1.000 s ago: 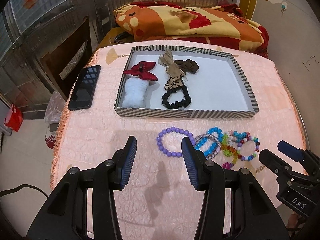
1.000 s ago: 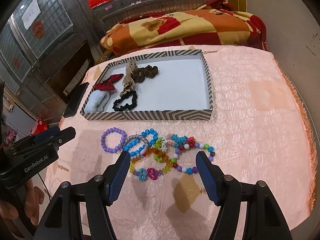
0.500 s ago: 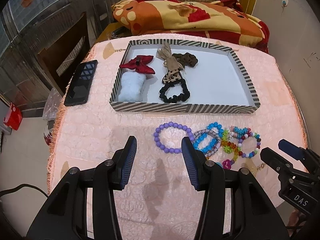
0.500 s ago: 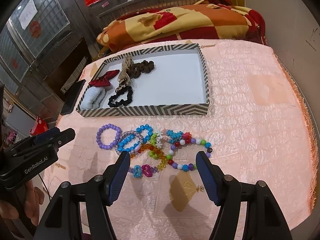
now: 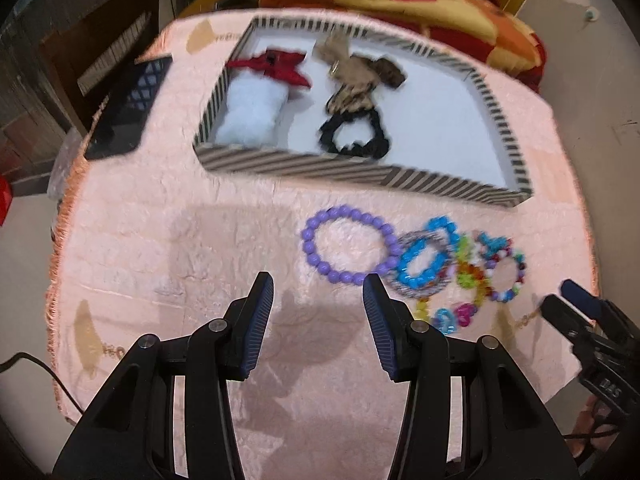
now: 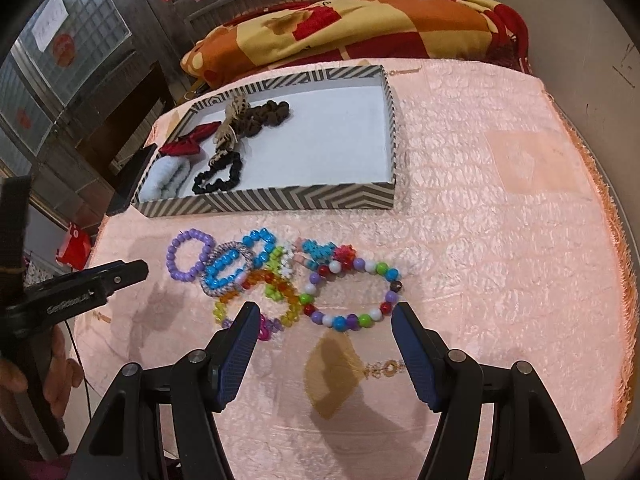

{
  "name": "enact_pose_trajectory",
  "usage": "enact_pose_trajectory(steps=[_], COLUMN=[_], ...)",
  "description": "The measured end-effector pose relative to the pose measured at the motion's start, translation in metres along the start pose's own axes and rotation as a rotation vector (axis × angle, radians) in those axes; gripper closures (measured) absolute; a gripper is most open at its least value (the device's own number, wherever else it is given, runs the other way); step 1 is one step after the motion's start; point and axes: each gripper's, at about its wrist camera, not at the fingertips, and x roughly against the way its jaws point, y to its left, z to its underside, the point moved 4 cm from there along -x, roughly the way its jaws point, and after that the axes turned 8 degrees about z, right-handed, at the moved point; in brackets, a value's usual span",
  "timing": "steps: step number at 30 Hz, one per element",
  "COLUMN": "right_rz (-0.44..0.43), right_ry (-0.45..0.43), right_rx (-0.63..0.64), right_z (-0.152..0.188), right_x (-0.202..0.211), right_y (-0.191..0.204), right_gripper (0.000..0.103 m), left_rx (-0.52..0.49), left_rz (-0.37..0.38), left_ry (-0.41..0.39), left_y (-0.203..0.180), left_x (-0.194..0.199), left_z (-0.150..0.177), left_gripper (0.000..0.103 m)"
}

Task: Organize jewelry
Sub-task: 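Move both grippers back toward the beaded bracelets, then grasp the purple bracelet with the left gripper while the right grasps the multicolour bracelet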

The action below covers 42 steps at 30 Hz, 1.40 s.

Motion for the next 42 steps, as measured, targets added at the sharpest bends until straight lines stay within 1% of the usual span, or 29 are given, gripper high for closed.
enact_pose_trajectory(steps=[2, 10, 13, 14, 16, 17, 20, 23, 27, 28, 30, 32, 33, 34, 35, 36, 37, 38, 40, 42], right_rz=[-0.004, 0.009, 0.015, 0.017, 0.018, 0.022, 0.043, 0.044, 0.058, 0.061, 0.095, 0.102, 0.108, 0.118, 0.131, 0.129, 0.127, 0.124, 0.121, 0.113], right_ry=[0.005, 0.016, 0.011, 0.013, 0.024, 0.032, 0.036, 0.051, 0.06, 0.062, 0.039, 0.033, 0.031, 0.028, 0.025, 0.025, 0.025, 0.019, -0.01, -0.037], right_rx=[0.001, 0.0, -0.003, -0.006, -0.012, -0.013, -0.002, 0.014, 0.064, 0.073, 0.099, 0.116, 0.122, 0.131, 0.148, 0.154, 0.154, 0.151, 0.146, 0.144], right_z=[0.001, 0.003, 0.002, 0.002, 0.001, 0.001, -0.002, -0.006, -0.011, -0.011, -0.013, -0.014, -0.013, -0.013, -0.012, -0.012, -0.011, -0.011, -0.012, -0.016], right_x=[-0.002, -0.008, -0.012, -0.014, -0.019, -0.024, -0.034, -0.048, -0.063, -0.067, -0.068, -0.069, -0.069, -0.069, -0.069, -0.068, -0.067, -0.064, -0.055, -0.043], right_y=[-0.003, -0.018, -0.025, -0.028, -0.034, -0.037, -0.042, -0.042, -0.037, -0.036, -0.034, -0.034, -0.034, -0.035, -0.035, -0.035, -0.036, -0.037, -0.037, -0.035], right_gripper=[0.037, 0.037, 0.039, 0.045, 0.052, 0.054, 0.056, 0.058, 0.062, 0.066, 0.074, 0.082, 0.085, 0.094, 0.095, 0.095, 0.095, 0.095, 0.095, 0.095], left_rx=[0.023, 0.056, 0.063, 0.068, 0.071, 0.067, 0.054, 0.051, 0.048, 0.047, 0.031, 0.014, 0.011, 0.006, -0.007, -0.013, -0.022, -0.029, -0.032, -0.018], left_rz=[0.0, -0.006, -0.034, -0.045, -0.055, -0.064, -0.088, -0.105, -0.113, -0.119, -0.135, -0.14, -0.138, -0.134, -0.129, -0.123, -0.116, -0.117, -0.103, -0.073], left_ry=[0.012, 0.041, 0.045, 0.048, 0.049, 0.042, 0.045, 0.043, 0.052, 0.051, 0.047, 0.037, 0.034, 0.028, 0.023, 0.025, 0.03, 0.032, 0.039, 0.052], left_y=[0.006, 0.01, 0.012, 0.012, 0.013, 0.013, 0.011, 0.011, 0.011, 0.01, 0.008, 0.007, 0.006, 0.004, 0.003, 0.0, -0.001, -0.002, -0.001, 0.002], left_x=[-0.01, -0.034, -0.042, -0.045, -0.049, -0.049, -0.053, -0.054, -0.059, -0.059, -0.061, -0.061, -0.061, -0.061, -0.06, -0.059, -0.059, -0.057, -0.056, -0.053], left_z=[-0.002, -0.016, -0.022, -0.023, -0.026, -0.027, -0.03, -0.03, -0.035, -0.036, -0.036, -0.035, -0.035, -0.035, -0.035, -0.033, -0.033, -0.032, -0.031, -0.03], left_gripper=[0.057, 0.057, 0.057, 0.057, 0.057, 0.057, 0.057, 0.056, 0.05, 0.05, 0.05, 0.051, 0.055, 0.06, 0.072, 0.08, 0.084, 0.091, 0.093, 0.095])
